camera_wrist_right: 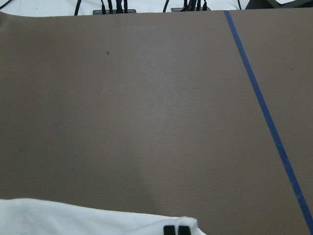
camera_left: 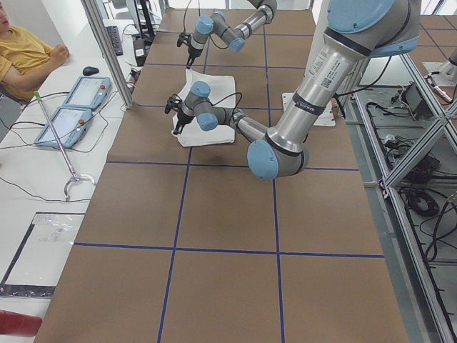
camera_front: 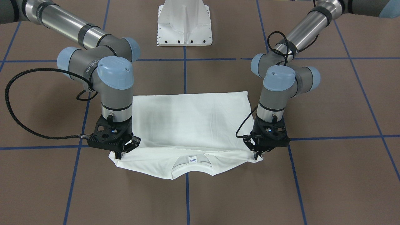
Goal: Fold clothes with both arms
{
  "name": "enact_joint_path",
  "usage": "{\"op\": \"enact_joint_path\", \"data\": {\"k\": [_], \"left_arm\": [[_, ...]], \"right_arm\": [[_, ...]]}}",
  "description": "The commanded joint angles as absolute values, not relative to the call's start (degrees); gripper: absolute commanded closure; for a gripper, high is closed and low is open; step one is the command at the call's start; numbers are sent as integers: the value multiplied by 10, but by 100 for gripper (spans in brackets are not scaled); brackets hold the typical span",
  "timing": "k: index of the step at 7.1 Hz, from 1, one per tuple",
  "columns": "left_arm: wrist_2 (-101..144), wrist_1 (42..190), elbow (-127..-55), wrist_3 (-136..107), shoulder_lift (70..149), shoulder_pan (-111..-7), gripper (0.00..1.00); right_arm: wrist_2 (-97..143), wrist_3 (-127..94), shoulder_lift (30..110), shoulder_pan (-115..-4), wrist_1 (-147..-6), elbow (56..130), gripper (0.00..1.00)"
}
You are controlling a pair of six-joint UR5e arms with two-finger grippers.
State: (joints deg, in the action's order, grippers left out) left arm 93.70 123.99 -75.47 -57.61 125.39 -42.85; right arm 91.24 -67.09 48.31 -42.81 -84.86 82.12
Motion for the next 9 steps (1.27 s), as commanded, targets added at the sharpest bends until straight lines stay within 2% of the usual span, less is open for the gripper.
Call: {"op": "enact_joint_path", "data": {"k": [1, 2, 4, 6, 9], "left_arm": [[938, 1248, -761, -523, 1252, -430, 1], [944, 1262, -794, -515, 1235, -432, 0], [1001, 1262, -918, -535, 1160, -424, 0], [969, 1265, -1003, -605, 1080, -347, 0], [933, 1266, -1005, -638, 1053, -287, 0]], "right_arm": [[906, -669, 490, -427, -849, 819, 1], [914, -667, 487, -431, -849, 830, 0], [917, -667, 514, -432, -848, 874, 0], [916, -668, 535, -424, -848, 908, 0], [915, -671, 534, -421, -847, 910, 0]]}}
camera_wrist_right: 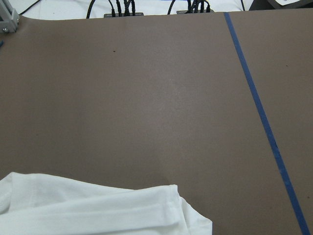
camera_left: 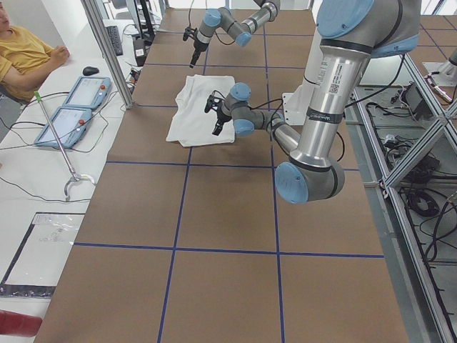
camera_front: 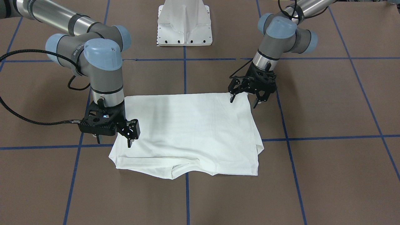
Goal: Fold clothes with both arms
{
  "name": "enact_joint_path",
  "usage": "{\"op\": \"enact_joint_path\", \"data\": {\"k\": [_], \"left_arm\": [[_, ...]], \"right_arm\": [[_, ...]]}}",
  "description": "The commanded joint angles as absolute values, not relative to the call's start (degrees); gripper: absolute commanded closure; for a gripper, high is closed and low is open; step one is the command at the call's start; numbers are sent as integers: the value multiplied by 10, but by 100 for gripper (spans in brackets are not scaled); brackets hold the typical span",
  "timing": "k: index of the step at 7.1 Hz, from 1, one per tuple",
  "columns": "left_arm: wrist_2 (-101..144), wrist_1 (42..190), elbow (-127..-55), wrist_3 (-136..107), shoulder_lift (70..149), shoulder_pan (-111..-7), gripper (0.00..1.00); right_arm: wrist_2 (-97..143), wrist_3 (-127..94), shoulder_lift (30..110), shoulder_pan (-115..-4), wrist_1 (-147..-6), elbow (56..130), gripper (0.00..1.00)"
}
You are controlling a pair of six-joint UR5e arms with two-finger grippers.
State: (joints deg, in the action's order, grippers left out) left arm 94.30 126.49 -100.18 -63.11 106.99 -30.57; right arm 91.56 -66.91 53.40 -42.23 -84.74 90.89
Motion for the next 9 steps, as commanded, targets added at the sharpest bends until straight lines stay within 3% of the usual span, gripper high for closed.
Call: {"op": "enact_joint_path", "data": {"k": [1, 3, 5, 6, 9], "left_arm": [[928, 1266, -1005, -638, 1042, -275, 0], [927, 1266, -1005, -638, 1039, -267, 2], [927, 1266, -1006, -655, 1039, -258, 46], [927, 1266, -1006, -659, 1039, -253, 51], [925, 1265, -1011, -659, 1030, -250, 50]], "right_arm": [[914, -672, 534, -418, -847, 913, 0], [913, -672, 535, -418, -847, 913, 0], [911, -673, 535, -415, -847, 913, 0], [910, -673, 535, -415, -847, 913, 0], [909, -675, 535, -414, -847, 915, 0]]}}
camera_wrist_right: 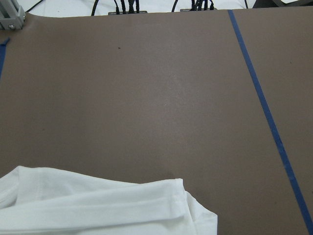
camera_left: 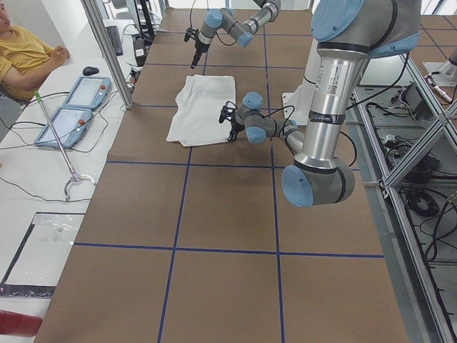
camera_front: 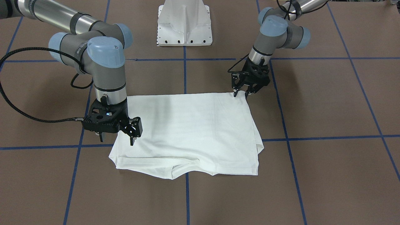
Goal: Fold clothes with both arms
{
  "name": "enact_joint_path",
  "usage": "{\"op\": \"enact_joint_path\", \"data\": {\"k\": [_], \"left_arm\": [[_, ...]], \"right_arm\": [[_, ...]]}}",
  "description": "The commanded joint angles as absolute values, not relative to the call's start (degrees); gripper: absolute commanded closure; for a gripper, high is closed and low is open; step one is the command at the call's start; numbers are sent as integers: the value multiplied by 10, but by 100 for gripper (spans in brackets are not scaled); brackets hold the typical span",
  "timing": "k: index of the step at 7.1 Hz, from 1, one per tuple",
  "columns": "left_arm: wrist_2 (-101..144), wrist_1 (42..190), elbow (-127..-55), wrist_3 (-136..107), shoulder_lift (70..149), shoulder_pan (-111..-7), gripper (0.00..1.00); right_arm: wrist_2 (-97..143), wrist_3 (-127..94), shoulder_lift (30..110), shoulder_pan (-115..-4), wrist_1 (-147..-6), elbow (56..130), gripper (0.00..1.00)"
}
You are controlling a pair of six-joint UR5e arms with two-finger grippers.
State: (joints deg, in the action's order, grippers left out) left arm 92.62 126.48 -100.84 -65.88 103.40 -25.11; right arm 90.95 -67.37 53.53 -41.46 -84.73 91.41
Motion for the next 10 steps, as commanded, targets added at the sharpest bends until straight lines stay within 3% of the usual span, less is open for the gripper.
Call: {"op": "enact_joint_path", "data": {"k": [1, 2, 8, 10], "left_arm": [[926, 1264, -1029, -659, 1014, -250, 69], [925, 1264, -1052, -659, 987, -250, 100], [919, 1262, -1054, -574, 976, -274, 100], [925, 1265, -1029, -471, 977, -358, 100]], "right_arm": [[909, -677, 535, -413, -847, 917, 0], [909, -678, 535, -413, -847, 918, 0], [909, -679, 534, -405, -846, 917, 0], [909, -680, 529, -403, -846, 917, 0]]}}
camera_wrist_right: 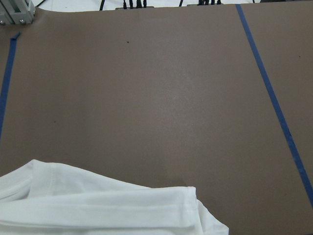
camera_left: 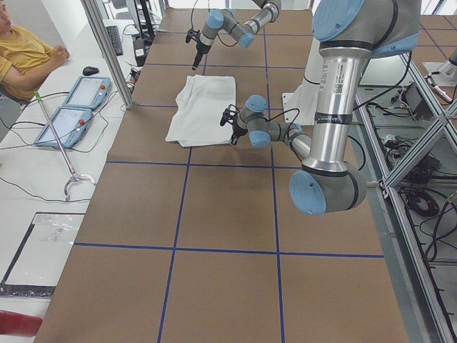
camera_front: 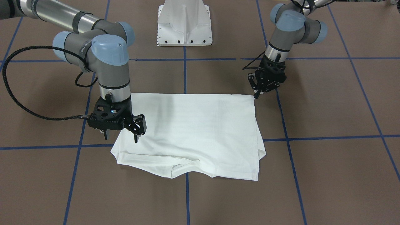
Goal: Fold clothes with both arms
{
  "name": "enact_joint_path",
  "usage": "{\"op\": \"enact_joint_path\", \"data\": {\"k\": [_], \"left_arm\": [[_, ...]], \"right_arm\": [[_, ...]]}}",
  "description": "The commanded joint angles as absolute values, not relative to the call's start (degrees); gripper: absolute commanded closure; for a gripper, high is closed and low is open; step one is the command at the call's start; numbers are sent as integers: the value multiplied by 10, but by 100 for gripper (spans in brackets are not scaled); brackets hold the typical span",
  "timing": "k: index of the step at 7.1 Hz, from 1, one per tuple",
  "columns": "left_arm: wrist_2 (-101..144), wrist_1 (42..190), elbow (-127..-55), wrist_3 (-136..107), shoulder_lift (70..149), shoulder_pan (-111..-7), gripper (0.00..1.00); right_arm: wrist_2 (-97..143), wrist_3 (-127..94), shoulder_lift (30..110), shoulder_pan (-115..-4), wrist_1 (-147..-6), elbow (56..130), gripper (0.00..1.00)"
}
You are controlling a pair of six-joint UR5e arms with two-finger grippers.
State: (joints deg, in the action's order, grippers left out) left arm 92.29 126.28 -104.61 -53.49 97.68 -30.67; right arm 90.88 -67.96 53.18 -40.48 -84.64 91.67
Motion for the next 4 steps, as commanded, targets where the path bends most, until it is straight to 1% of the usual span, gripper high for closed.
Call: {"op": "enact_joint_path", "data": {"k": [1, 2, 3, 4], "left_arm": [[926, 1266, -988, -403, 984, -421, 100], [927, 1265, -930, -346, 1024, -484, 100], [927, 1265, -834, -309, 1098, -525, 100], [925, 1280, -725, -304, 1177, -545, 100]], "right_arm": [[909, -685, 527, -399, -846, 917, 0], [909, -699, 524, -393, -846, 918, 0], [908, -711, 518, -384, -846, 918, 0], [908, -721, 513, -376, -846, 922, 0]]}}
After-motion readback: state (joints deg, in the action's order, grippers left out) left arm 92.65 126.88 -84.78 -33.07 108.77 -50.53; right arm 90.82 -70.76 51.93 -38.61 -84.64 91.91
